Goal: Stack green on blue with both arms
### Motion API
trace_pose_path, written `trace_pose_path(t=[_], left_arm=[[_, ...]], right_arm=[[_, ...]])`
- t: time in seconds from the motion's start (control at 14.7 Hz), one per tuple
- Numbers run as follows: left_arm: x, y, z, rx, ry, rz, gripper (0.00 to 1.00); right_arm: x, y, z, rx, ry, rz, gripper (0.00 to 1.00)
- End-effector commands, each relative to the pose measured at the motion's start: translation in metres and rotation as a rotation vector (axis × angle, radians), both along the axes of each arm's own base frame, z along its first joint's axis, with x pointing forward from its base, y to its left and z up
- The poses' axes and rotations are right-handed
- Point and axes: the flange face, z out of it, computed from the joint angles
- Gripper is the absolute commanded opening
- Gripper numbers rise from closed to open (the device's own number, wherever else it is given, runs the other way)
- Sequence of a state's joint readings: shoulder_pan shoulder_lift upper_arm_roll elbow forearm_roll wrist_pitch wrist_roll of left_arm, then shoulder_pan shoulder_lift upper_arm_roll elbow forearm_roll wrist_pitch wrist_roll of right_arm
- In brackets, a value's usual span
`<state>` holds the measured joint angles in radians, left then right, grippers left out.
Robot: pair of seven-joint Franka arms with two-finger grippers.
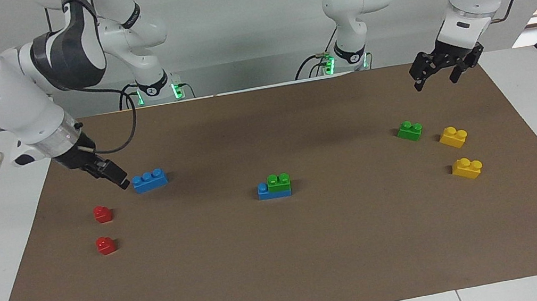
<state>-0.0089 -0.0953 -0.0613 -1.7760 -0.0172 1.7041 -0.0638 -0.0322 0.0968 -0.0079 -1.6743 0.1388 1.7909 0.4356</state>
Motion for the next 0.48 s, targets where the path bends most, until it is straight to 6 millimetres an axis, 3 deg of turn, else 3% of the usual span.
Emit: trace_pose_path(t=[0.0,0.41], left_arm=[[-0.012,0.003,0.003,-0.018,0.007,0.0,1.0],[-0.012,0.002,0.003,-0.017,0.012,-0.002,1.0]], right_arm=[[-0.021,0.0,0.029,-0.026,-0.016,0.119,0.99],[-0.03,0.003,0.051,-0.063,-0.048,0.305,0.99]])
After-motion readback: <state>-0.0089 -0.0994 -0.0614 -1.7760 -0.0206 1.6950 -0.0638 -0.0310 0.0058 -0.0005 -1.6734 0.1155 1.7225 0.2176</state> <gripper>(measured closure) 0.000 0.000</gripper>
